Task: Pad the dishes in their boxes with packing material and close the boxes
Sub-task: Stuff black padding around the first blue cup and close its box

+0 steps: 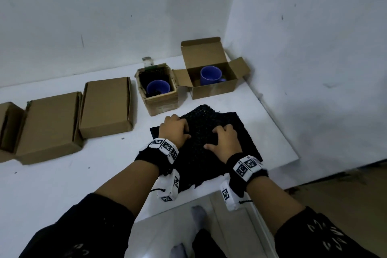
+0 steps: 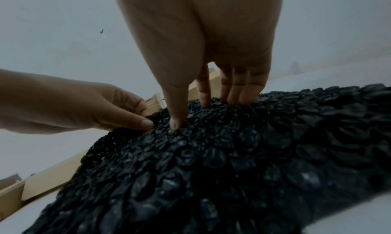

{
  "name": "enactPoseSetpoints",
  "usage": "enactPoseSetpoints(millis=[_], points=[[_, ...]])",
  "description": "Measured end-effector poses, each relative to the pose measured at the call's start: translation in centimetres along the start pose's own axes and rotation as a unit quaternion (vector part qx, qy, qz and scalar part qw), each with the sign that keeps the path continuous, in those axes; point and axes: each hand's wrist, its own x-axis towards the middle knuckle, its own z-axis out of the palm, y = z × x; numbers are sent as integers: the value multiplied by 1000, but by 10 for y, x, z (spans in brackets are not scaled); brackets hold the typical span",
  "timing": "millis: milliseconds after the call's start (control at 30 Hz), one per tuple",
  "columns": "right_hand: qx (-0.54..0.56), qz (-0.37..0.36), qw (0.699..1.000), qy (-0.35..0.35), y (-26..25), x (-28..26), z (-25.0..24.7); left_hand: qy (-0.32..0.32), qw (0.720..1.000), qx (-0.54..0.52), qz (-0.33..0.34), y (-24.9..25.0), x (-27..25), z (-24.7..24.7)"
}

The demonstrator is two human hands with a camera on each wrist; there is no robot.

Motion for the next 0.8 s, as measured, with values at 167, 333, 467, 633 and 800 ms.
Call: enactPoseSetpoints(millis=[167, 333, 467, 633, 800], points=[[19, 7, 996, 82, 0, -8, -7, 14, 995, -92, 46, 1, -7, -11], [133, 26, 981, 136, -10, -8, -25, 9, 951, -307, 19, -1, -17, -37], [297, 75, 949, 79, -21, -9, -34, 39, 877, -479, -27, -5, -24, -50], [474, 47, 879, -21, -38, -5, -39, 59, 835, -547, -18, -7, -38, -65], [538, -15, 840, -67, -55, -1, -51, 78, 817, -571, 20, -22, -51, -77]])
